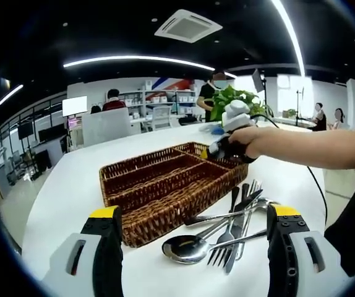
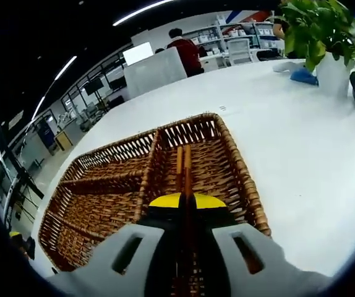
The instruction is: Arrange the knives, forks, and spoons in their matching storage slots by inserting each utensil handle-first until every utensil is classified and aligned in the correct compartment
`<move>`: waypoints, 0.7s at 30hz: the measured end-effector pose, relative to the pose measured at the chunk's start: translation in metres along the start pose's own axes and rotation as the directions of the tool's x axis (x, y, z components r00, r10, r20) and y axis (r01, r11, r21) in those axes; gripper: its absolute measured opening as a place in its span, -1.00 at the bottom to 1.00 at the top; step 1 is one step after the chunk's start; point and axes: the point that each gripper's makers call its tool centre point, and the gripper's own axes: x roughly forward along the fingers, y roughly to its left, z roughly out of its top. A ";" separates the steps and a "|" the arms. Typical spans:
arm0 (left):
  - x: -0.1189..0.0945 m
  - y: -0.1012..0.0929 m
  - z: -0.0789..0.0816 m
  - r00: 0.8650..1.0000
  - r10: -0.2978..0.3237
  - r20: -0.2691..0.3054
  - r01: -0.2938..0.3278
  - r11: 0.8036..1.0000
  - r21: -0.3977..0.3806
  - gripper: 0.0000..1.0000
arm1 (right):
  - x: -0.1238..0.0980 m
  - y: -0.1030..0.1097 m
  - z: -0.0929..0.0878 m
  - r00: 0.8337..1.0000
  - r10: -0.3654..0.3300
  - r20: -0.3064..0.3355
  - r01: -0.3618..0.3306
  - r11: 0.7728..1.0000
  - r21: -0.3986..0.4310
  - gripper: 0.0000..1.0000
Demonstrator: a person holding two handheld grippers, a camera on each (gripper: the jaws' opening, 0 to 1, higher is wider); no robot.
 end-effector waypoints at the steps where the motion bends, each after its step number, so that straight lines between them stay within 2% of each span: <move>1: 0.000 0.000 0.000 1.000 -0.001 -0.001 0.001 1.000 0.000 0.99 | 0.001 0.000 -0.001 1.000 0.000 -0.006 0.000 1.000 0.004 -0.93; 12: 0.003 -0.001 -0.003 1.000 -0.010 -0.014 0.010 1.000 0.002 0.99 | 0.003 -0.002 0.001 1.000 0.010 -0.013 -0.010 1.000 -0.026 -0.92; 17: 0.005 -0.001 -0.004 1.000 -0.012 -0.017 0.012 1.000 0.000 0.99 | 0.000 0.002 0.006 1.000 0.028 -0.001 -0.028 0.999 -0.030 -0.82; 21: 0.006 -0.001 -0.002 1.000 -0.011 -0.014 0.011 1.000 0.001 0.99 | -0.012 0.006 0.024 0.997 0.043 0.061 -0.040 0.998 -0.054 -0.78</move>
